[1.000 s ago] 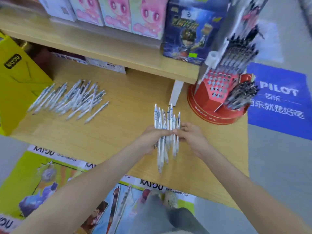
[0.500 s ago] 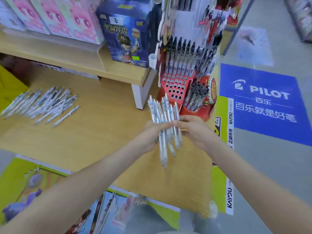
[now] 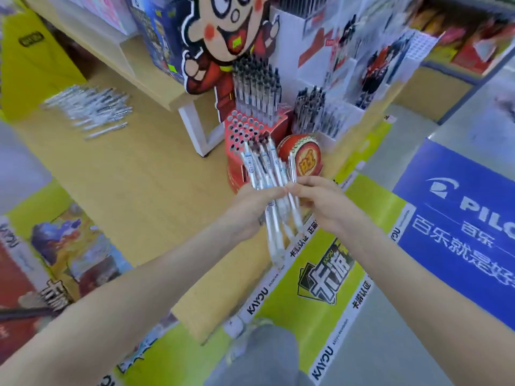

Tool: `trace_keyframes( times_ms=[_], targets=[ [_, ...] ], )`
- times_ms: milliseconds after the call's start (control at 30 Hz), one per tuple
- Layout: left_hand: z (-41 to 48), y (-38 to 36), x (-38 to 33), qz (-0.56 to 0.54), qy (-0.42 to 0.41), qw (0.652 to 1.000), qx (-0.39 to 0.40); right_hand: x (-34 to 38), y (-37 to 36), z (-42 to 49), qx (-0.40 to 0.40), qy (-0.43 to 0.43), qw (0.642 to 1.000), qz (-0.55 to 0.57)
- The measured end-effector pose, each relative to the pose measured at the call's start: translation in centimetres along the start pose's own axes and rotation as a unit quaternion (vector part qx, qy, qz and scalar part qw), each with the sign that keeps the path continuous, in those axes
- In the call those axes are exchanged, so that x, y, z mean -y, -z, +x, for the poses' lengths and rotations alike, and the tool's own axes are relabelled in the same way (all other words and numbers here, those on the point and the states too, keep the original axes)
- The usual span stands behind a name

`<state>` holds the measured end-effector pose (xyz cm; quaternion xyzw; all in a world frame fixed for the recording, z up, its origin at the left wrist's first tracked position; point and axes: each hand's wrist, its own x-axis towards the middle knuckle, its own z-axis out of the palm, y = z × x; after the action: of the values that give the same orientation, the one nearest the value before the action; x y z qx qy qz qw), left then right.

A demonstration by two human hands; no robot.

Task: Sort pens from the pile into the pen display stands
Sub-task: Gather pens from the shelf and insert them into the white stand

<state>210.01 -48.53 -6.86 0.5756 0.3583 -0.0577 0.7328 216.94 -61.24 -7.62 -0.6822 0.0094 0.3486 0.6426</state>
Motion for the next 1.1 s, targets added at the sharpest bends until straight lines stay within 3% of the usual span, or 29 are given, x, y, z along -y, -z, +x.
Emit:
trace_keyframes(
  times_ms=[300,433,600,1100],
  targets=[
    [3.5,-10.8,-3.6,-0.046,-0.036,0.998,-0.025,6.6,10.2,3.2,0.091,0.049,0.995,-0.014],
    [5.3,-15.7,-8.6,-0.068,-0.083,0.994,-0.011,11.9,14.7,6.2,0.115,0.078,0.99,-0.028],
    [8.9,-21.8,-13.9,-0.09,-0.08,0.993,-0.003,17.6,20.6,11.5,0.145,0.097,0.983,-0.06],
    [22.9,-43.9,-22.9,-0.187,-0.072,0.97,-0.141,29.6,43.1,29.3,0.255,0.137,0.954,-0.077]
  ],
)
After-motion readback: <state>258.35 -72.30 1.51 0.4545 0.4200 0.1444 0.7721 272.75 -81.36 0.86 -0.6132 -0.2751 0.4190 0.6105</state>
